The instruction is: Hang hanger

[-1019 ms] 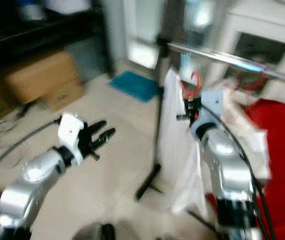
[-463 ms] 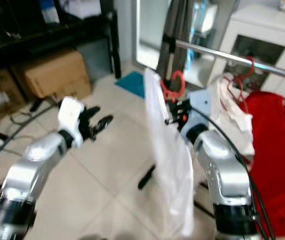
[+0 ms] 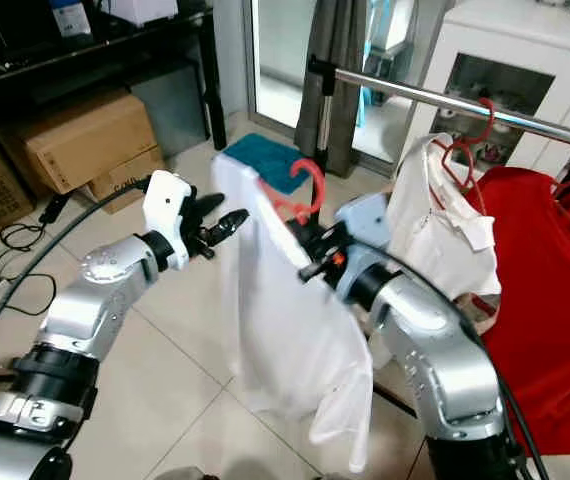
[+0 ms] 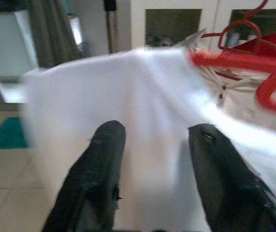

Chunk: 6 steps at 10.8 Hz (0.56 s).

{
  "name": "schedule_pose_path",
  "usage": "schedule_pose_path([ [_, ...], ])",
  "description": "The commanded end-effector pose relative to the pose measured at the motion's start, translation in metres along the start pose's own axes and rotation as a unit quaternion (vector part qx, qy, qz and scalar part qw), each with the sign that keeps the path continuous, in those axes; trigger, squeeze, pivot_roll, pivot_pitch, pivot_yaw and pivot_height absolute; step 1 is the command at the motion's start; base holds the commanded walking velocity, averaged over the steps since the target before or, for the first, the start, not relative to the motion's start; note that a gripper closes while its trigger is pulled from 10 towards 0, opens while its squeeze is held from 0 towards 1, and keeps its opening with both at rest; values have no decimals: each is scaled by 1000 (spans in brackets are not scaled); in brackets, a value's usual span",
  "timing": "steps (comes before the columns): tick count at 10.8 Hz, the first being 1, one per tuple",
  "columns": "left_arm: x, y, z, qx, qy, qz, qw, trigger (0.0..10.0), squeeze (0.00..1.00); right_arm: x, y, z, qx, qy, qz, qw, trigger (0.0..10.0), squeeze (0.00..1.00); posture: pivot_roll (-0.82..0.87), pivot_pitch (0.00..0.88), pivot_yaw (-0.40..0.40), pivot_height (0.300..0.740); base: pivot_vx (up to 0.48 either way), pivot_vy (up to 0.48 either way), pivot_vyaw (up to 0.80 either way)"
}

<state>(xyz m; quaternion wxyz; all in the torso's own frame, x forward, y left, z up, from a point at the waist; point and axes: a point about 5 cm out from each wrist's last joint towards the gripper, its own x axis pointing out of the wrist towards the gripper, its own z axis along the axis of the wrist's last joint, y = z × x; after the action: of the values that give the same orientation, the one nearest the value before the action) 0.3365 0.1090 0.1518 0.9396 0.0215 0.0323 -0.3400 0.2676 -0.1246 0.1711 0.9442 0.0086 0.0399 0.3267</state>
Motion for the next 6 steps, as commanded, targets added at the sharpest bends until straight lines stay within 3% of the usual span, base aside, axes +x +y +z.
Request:
schedule_pose_path([
  [1, 3, -1, 6, -2, -10, -16, 1000, 2471, 0, -1, 7, 8, -6, -19, 25, 1000, 0, 0, -37, 0, 48, 740, 0, 0, 0],
  [2, 6, -1, 5, -7, -12, -24, 1000, 0, 0, -2, 11, 10, -5, -22, 39, 999, 0, 0, -36, 0, 49, 740, 0, 0, 0],
  [6, 9, 3, 2, -12, -4, -19, 1000, 0, 0, -4, 20, 10, -5, -21, 65, 998, 0, 0, -39, 0, 56, 740, 0, 0, 0],
])
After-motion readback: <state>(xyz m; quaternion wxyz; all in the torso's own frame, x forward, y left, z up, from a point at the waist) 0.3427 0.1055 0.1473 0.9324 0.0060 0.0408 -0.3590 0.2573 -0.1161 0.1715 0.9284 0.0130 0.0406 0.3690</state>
